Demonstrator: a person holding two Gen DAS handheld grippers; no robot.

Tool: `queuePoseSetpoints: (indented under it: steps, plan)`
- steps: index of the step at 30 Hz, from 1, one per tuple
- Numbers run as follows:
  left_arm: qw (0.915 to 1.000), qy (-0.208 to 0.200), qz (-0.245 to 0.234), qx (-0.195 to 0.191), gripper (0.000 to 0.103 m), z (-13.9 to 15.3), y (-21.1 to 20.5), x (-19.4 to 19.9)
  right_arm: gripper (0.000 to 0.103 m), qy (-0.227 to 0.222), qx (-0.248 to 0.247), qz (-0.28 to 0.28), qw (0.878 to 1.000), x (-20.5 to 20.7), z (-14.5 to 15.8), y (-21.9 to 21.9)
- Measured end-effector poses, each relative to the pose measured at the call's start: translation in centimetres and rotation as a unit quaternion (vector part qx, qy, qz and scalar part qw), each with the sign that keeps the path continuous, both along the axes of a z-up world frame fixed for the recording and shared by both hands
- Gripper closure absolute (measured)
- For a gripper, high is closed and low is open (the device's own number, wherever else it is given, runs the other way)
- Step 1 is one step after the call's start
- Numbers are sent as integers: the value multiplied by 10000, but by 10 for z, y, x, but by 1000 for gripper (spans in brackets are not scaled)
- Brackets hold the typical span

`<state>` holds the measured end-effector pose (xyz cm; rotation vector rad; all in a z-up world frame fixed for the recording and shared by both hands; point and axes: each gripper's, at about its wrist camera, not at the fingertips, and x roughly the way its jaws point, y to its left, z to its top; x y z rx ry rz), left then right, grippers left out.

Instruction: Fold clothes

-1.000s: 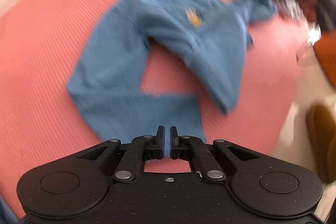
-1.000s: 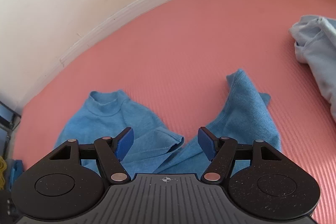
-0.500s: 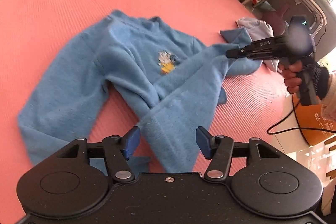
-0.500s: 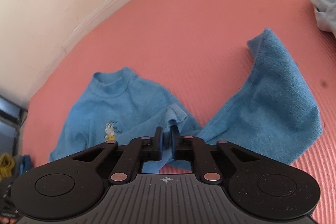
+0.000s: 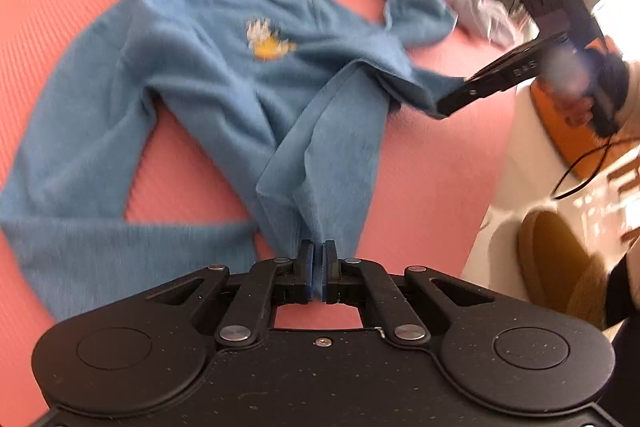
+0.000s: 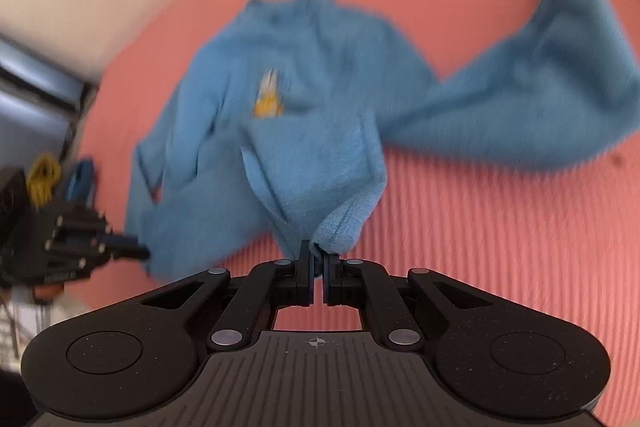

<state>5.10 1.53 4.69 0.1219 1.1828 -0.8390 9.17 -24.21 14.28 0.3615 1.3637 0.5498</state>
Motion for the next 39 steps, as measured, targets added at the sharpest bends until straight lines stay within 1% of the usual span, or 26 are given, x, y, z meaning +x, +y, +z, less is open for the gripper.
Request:
queuePoseSetpoints:
  steps: [2, 4, 5, 6, 7, 8, 9, 10, 11, 12, 13, 14, 16, 17, 18, 19, 20, 21, 23, 25, 27, 29, 32, 34, 36, 39]
  plan:
    - [9999, 28, -65, 87, 100, -3, 3, -3, 99, 153, -117, 158, 9997, -10, -1, -2]
    - [9999, -42, 128, -27, 99, 6, 13, 4, 98, 116, -157, 125, 9997, -14, 4, -6]
    - [9995, -82, 275, -117, 95, 12, 20, 10, 95, 40, -99, 61, 9999, -14, 10, -11]
    - [9988, -154, 423, -186, 91, 18, 26, 15, 87, -52, -41, -21, 10000, -14, 18, -17]
    - [9976, -290, 593, -224, 88, 24, 32, 20, 82, -221, -26, -146, 9996, -13, 27, -24]
    - [9959, -436, 767, -222, 81, 29, 38, 27, 75, -415, -27, -272, 9988, -11, 36, -31]
    - [9938, -569, 936, -177, 76, 32, 44, 33, 75, -607, -28, -393, 9974, -9, 44, -37]
    - [9900, -770, 1178, -58, 65, 34, 48, 40, 74, -802, -26, -573, 9951, -6, 51, -45]
    - [9858, -947, 1383, 57, 56, 34, 51, 47, 74, -974, -33, -797, 9920, -2, 57, -51]
    - [9805, -1091, 1624, 208, 50, 32, 55, 55, 71, -1148, -87, -1042, 9879, 4, 61, -56]
    - [9742, -1227, 1859, 359, 50, 29, 59, 64, 68, -1306, -184, -1231, 9836, 11, 63, -59]
    - [9697, -1258, 2030, 524, 50, 24, 62, 73, 63, -1441, -281, -1360, 9798, 17, 63, -60]
    - [9610, -1314, 2295, 804, 50, 16, 64, 89, 62, -1662, -563, -1471, 9734, 32, 63, -56]
    - [9573, -1359, 2401, 865, 49, 12, 64, 96, 62, -1789, -758, -1481, 9697, 39, 65, -51]
    - [9535, -1401, 2504, 922, 46, 8, 64, 103, 62, -1915, -952, -1490, 9654, 46, 66, -47]
    - [9521, -1393, 2564, 916, 45, 5, 63, 109, 61, -1999, -1047, -1452, 9633, 53, 67, -42]
    - [9517, -1370, 2605, 874, 42, 1, 61, 116, 56, -1977, -1035, -1356, 9653, 62, 64, -37]
    - [9524, -1353, 2600, 845, 40, -3, 58, 121, 55, -1918, -994, -1243, 9684, 71, 61, -31]
    - [9542, -1374, 2499, 903, 37, -11, 47, 129, 55, -1818, -1073, -942, 9729, 86, 50, -14]
    - [9562, -1419, 2358, 996, 37, -18, 35, 137, 54, -1793, -1273, -581, 9738, 96, 39, 7]
    - [9525, -1597, 2331, 1133, 36, -24, 24, 141, 52, -1786, -1419, -374, 9729, 100, 29, 20]
    - [9488, -1779, 2271, 1285, 32, -28, 15, 144, 51, -1756, -1481, -282, 9729, 101, 20, 26]
    - [9523, -1830, 2038, 1343, 31, -35, 7, 150, 51, -1697, -1595, -294, 9721, 99, 12, 26]
    - [9528, -1879, 1951, 1374, 30, -39, 4, 153, 51, -1675, -1677, -317, 9710, 102, 5, 30]
    - [9536, -1831, 2043, 1241, 27, -40, 7, 156, 55, -1623, -1644, -325, 9724, 108, 0, 33]
    - [9551, -1667, 2229, 1016, 28, -40, 13, 160, 55, -1591, -1547, -270, 9747, 103, 0, 31]
